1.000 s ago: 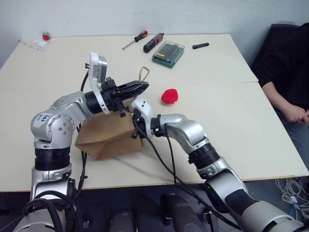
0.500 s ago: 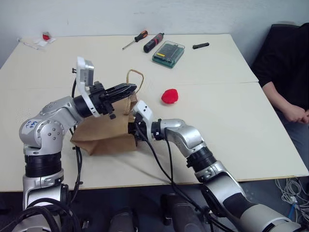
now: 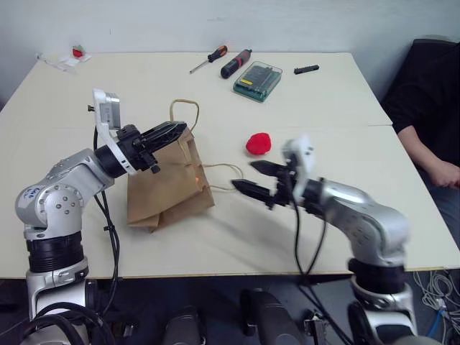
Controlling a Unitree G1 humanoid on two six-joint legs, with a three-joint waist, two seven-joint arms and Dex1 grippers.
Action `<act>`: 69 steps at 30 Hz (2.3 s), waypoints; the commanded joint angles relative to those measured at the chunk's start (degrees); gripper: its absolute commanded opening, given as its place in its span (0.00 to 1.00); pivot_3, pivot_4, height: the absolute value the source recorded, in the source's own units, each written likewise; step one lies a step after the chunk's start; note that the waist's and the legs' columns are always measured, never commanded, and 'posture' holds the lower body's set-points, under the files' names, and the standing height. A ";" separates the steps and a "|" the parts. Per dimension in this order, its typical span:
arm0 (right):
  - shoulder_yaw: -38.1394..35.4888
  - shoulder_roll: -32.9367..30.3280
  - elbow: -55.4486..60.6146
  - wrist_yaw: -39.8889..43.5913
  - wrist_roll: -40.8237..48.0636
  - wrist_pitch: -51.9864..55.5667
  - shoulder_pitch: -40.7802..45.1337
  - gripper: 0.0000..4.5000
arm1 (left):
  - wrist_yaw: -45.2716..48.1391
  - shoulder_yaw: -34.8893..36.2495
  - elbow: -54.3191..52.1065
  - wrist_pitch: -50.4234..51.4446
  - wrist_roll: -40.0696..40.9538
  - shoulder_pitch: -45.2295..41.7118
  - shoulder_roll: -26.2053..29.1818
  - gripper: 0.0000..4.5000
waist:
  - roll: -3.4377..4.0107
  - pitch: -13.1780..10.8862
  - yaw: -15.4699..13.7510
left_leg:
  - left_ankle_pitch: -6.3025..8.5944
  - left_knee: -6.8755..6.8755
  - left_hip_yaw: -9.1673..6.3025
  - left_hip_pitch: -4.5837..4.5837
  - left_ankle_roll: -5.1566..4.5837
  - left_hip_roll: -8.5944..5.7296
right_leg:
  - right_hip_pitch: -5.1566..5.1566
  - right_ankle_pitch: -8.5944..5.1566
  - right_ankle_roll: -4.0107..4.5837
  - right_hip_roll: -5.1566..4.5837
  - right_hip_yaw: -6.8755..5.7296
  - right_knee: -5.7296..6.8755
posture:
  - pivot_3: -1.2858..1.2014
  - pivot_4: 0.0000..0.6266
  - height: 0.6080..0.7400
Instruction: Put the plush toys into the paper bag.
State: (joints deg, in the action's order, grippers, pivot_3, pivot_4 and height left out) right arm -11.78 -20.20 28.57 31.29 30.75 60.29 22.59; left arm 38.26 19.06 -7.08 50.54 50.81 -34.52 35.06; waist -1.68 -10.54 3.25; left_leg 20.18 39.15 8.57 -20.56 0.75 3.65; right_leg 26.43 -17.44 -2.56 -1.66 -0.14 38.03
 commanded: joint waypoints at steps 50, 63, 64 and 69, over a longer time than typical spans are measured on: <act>27.96 16.29 -48.77 18.43 -18.61 -38.16 27.05 0.02 | 10.65 -1.17 -6.93 1.55 4.61 3.46 11.47 0.00 | 0.03 -0.02 2.48 | -0.24 -0.07 0.07 0.19 0.26 0.09 | 0.07 0.04 0.23 0.15 0.12 0.37 | 0.52 0.24 1.00; 25.89 27.63 -70.35 22.22 -18.18 -33.73 37.72 0.02 | 13.75 -7.92 -9.13 0.23 4.49 0.72 7.95 0.00 | 0.02 -0.01 2.81 | -0.24 -0.08 0.04 0.16 0.25 0.12 | 0.08 0.01 0.27 0.13 0.08 0.57 | 0.52 0.24 1.00; 26.01 28.12 -70.23 22.39 -18.23 -33.41 37.34 0.02 | 13.60 -7.96 -9.02 0.10 4.40 0.68 7.72 0.00 | 0.02 -0.01 2.88 | -0.24 -0.08 0.03 0.16 0.25 0.13 | 0.08 0.01 0.28 0.13 0.07 0.58 | 0.52 0.24 1.00; 23.05 30.89 -70.93 16.91 -18.25 -36.02 36.59 0.02 | 13.77 -7.45 -8.82 -0.42 3.97 1.84 7.77 0.00 | 0.02 -0.01 3.09 | -0.24 -0.08 0.00 0.16 0.25 0.13 | 0.08 0.01 0.28 0.13 0.06 0.59 | 0.52 0.24 1.00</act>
State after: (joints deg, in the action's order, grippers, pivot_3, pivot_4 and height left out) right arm 12.74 8.98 -42.50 50.65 12.14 26.06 59.12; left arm 51.49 10.51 -14.48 51.51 54.71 -32.69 42.65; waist -1.66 -10.56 6.34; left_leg 19.94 39.07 8.57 -20.40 1.00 3.78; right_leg 26.51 -17.43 -2.28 -1.54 -0.09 38.62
